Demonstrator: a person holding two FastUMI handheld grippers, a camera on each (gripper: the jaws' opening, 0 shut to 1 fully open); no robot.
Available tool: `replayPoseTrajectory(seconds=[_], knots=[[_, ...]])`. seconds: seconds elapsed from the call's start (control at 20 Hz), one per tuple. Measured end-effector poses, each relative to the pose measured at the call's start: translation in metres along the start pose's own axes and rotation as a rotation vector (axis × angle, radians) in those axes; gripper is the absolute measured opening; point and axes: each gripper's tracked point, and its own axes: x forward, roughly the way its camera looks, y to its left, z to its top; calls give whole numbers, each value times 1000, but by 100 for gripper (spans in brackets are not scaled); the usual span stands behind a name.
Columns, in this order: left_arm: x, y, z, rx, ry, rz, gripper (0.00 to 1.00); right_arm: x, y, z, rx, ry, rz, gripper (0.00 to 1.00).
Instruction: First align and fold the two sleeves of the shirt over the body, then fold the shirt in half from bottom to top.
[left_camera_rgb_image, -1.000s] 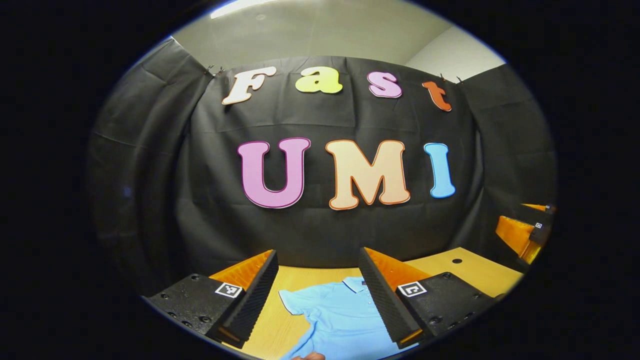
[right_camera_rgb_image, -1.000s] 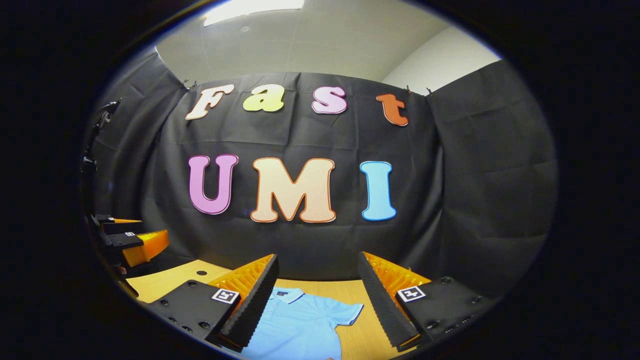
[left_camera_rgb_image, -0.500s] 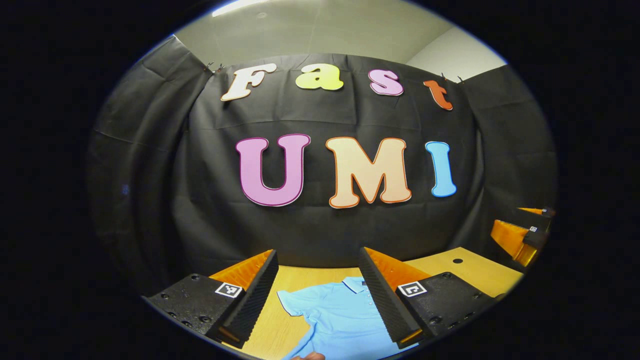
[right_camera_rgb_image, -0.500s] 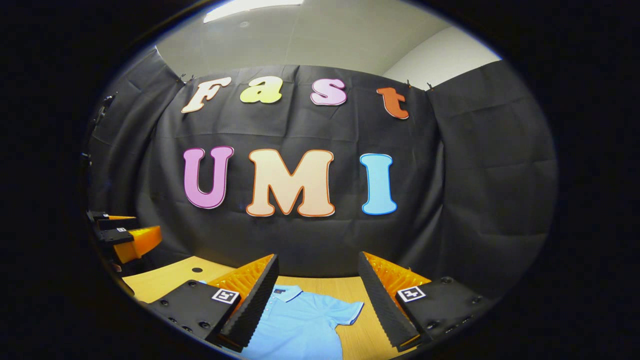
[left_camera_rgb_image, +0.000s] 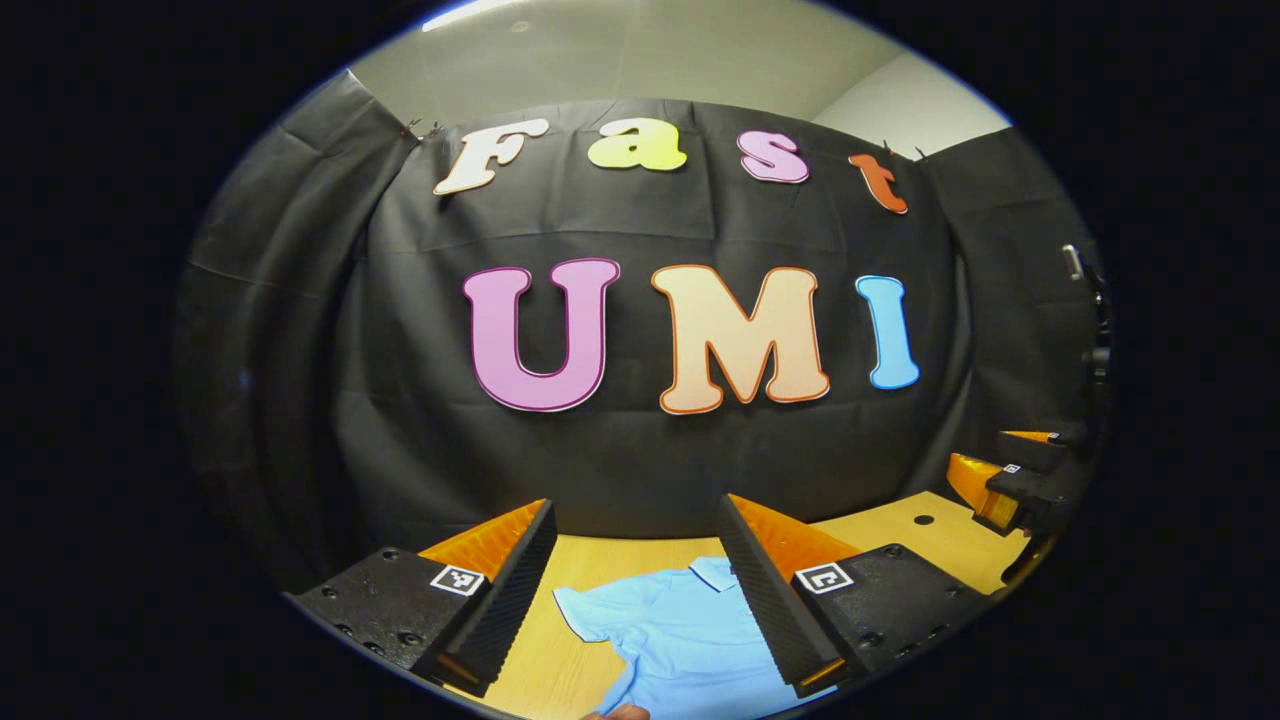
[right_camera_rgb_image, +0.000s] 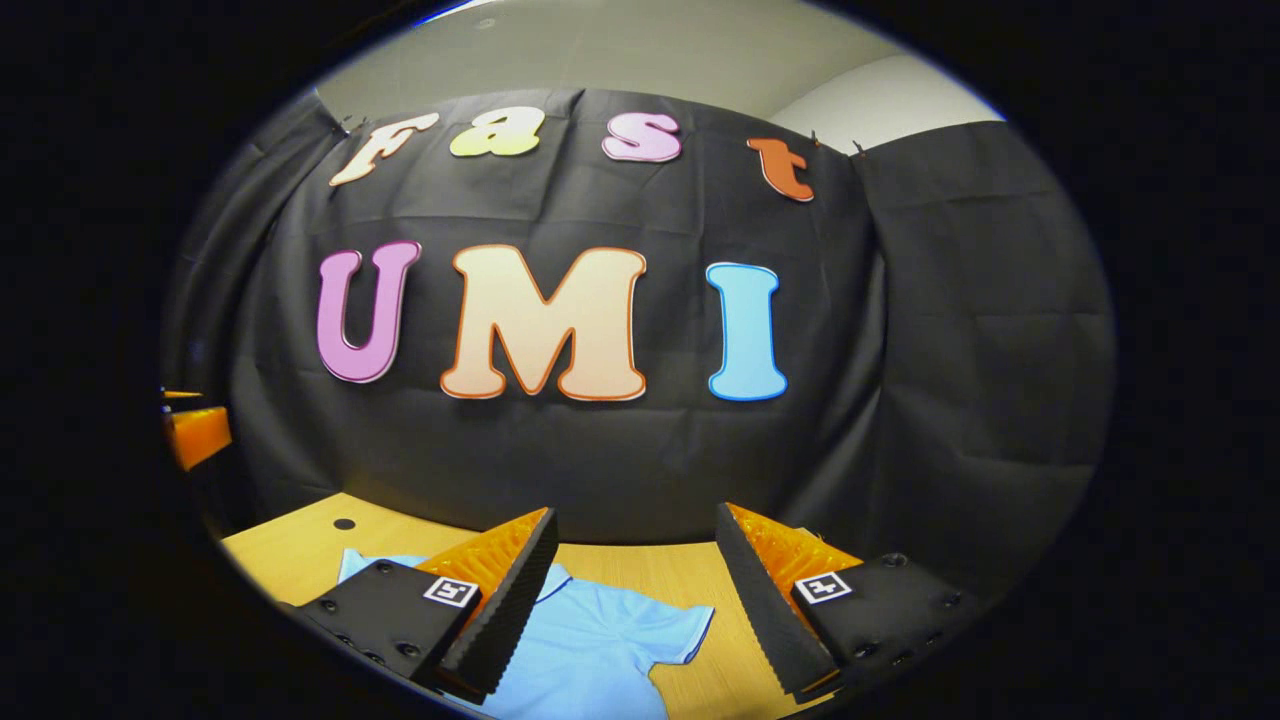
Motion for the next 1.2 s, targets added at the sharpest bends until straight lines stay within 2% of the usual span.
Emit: replayPoseTrajectory(seconds=[0.35, 0.6, 0.95, 1.2], knots=[[18, 20, -11, 16, 23, 14, 96, 65, -10, -65, -36, 121, -47, 99], [31, 28, -21, 31, 38, 17, 96, 103, -26, -129, -62, 251, -85, 99], [50, 34, -41, 45, 91, 14, 96, 127, -40, -228, -83, 462, -97, 99], [56, 41, -54, 48, 121, 24, 95, 132, -58, -284, -41, 606, -146, 100]])
